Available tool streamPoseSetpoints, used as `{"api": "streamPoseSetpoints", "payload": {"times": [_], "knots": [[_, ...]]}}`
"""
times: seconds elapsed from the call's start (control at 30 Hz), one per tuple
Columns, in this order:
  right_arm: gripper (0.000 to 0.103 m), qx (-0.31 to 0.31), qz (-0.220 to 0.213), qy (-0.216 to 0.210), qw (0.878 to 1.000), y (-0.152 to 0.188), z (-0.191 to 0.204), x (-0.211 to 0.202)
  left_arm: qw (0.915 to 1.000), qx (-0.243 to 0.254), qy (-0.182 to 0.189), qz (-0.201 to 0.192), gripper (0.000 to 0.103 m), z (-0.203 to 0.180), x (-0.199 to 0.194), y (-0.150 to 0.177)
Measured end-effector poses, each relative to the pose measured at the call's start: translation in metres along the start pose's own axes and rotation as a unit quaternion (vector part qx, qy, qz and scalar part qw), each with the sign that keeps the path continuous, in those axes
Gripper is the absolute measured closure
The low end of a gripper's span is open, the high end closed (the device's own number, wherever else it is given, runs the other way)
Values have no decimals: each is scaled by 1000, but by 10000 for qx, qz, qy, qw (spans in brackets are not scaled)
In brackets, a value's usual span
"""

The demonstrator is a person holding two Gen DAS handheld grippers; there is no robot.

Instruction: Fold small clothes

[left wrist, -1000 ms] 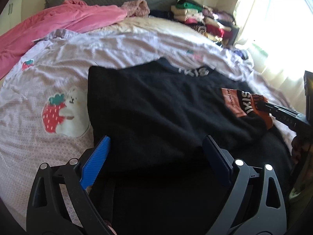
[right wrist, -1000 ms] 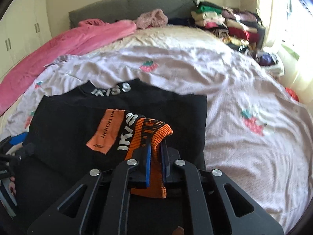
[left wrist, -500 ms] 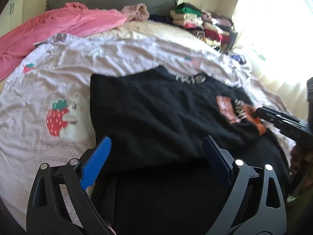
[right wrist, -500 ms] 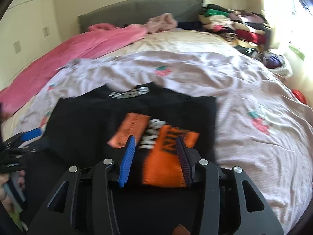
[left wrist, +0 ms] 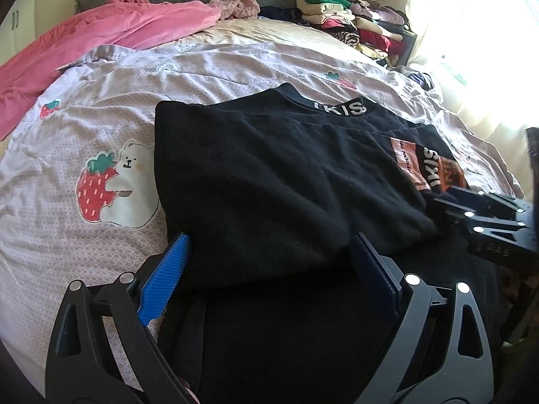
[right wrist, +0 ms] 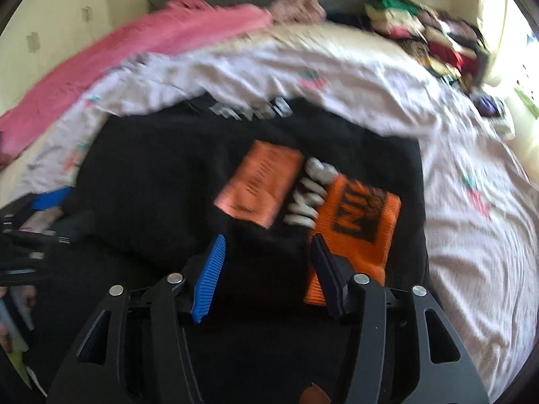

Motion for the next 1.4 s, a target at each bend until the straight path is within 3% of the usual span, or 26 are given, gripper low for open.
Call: {"api": "streamPoseSetpoints", "payload": {"times": [0.3, 0.8, 0.9, 1.13, 1.23, 1.4], "knots": [[47, -6, -56, 19, 10000, 2, 0, -2, 10000, 0, -5, -2, 15, 0, 0, 0], [38, -92, -193, 25, 9998, 3, 7, -18, 10000, -61, 57, 16, 15, 0, -9, 0], [24, -112, -260, 73, 9996, 3, 8, -22, 9999, -80, 72, 5, 15, 1, -14, 0], [24, -314, -420, 287, 9982, 2, 17, -35, 9998, -128, 116, -89, 15, 3, -29, -2], [15, -350, -497, 331, 9976, 2, 19, -41, 9997, -160, 119, -142, 15, 4, -37, -2], [14, -489, -627, 462, 9958, 6, 26, -53, 9995, -190, 147, -220, 14, 6, -50, -1]]}}
Point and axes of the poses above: each gripper's, at about its wrist camera, not at the fingertips, and x roughly the way its jaws point, z to its left, y to its underside, the point moved 3 cm from there along x, roughly the way its jaws point, and after that the axes turned 6 degrees about -y, right-handed, at the moved point
